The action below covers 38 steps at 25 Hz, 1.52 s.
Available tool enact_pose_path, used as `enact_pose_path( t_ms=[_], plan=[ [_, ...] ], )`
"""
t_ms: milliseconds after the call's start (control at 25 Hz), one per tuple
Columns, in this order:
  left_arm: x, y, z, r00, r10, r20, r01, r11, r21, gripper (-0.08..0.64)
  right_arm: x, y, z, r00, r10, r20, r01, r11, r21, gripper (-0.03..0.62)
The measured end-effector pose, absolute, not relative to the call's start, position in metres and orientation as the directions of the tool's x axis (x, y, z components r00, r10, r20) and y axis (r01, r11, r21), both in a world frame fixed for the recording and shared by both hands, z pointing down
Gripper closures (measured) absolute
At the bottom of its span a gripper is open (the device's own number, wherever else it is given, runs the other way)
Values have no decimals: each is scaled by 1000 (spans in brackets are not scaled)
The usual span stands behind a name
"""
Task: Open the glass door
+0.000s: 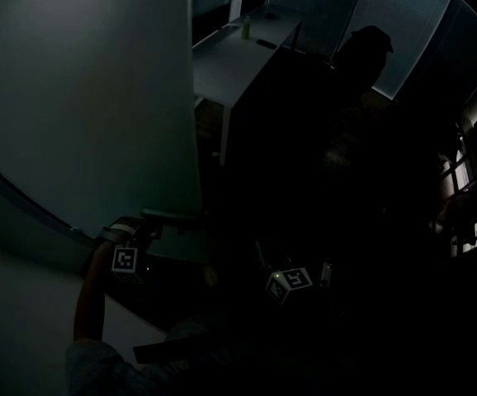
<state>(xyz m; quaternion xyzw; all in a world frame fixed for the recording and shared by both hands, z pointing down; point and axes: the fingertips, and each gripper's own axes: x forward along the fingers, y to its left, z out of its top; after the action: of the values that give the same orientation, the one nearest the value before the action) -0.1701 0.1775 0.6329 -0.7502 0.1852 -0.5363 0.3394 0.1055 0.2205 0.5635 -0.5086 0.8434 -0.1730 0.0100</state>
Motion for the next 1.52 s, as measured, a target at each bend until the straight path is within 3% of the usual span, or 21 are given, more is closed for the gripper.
enact_pose_path(
  t_ms=[800,1160,1520],
  plan=[
    [-169,179,641,300,-587,752,78,-771,-632,540,122,230,571,-463,-874,151,-861,403,-310,591],
    [-173,188,644,251,-504,826,95,-837,-539,459,115,228,575,-473,-866,161,-856,409,-318,589],
    [-189,195,616,240,-555,797,-18,-823,-568,337,100,229,581,-496,-853,164,-846,432,-313,591]
  ],
)
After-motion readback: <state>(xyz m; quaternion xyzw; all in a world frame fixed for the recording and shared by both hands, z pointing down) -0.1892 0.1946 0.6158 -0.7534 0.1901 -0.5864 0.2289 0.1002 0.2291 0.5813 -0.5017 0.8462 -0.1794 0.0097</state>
